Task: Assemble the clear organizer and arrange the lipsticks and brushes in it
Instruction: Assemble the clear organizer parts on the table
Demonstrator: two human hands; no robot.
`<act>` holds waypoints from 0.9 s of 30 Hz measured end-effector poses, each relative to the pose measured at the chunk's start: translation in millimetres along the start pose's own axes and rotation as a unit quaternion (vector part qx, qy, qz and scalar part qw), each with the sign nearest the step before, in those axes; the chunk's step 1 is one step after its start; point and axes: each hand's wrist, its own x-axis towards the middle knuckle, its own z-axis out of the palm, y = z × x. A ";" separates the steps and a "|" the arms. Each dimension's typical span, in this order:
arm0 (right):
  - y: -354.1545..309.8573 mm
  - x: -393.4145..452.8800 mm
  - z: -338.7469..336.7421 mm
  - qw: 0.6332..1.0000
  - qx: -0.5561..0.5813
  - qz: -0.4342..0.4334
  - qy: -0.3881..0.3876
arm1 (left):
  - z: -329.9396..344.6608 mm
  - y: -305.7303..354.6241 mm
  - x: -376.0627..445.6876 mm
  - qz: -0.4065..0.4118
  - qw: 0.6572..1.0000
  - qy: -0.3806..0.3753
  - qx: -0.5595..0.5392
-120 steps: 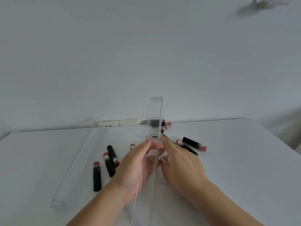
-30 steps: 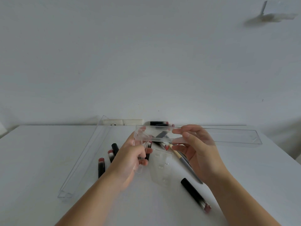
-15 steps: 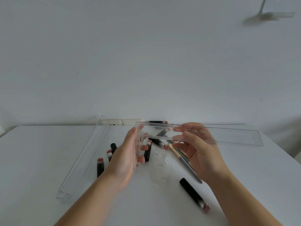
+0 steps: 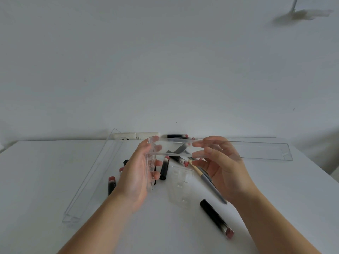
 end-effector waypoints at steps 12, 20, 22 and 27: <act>1.8 2.0 -3.6 1.000 -0.018 0.005 0.015 | -5.9 -8.7 3.1 0.061 0.992 0.028 0.107; 2.8 4.0 -9.3 0.998 -0.048 0.025 -0.025 | -7.6 -10.0 4.9 0.030 0.988 0.057 0.139; 4.0 4.4 -10.5 0.998 -0.053 0.030 -0.028 | -8.3 -10.2 5.5 0.033 0.988 0.065 0.140; 11.1 1.2 -6.6 0.958 -0.288 0.011 -0.003 | -10.5 -9.0 7.2 0.025 0.987 0.127 0.091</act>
